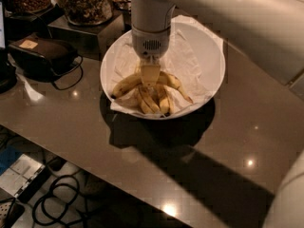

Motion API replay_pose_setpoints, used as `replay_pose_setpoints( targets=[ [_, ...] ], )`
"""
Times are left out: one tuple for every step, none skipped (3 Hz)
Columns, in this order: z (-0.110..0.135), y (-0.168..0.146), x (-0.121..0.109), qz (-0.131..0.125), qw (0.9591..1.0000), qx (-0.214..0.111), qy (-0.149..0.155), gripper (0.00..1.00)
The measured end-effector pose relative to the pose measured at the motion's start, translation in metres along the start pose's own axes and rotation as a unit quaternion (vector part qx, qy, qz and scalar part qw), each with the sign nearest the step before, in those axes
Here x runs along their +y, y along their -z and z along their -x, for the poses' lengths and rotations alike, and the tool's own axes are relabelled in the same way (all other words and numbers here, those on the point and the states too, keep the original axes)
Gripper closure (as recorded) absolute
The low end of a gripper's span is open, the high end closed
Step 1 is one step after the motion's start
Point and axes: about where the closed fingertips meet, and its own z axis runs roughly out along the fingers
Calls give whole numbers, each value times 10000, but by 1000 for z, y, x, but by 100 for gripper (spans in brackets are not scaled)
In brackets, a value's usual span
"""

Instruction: Pick banana from white bowl

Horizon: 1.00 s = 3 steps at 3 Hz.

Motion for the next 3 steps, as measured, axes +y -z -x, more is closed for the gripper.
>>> replay_pose_setpoints(
  targets=[
    [11,25,4,-183,9998,-53,90,100],
    [29,49,6,-391,9989,9,244,100],
    [50,65,10,-562,9972,121,481,100]
  ],
)
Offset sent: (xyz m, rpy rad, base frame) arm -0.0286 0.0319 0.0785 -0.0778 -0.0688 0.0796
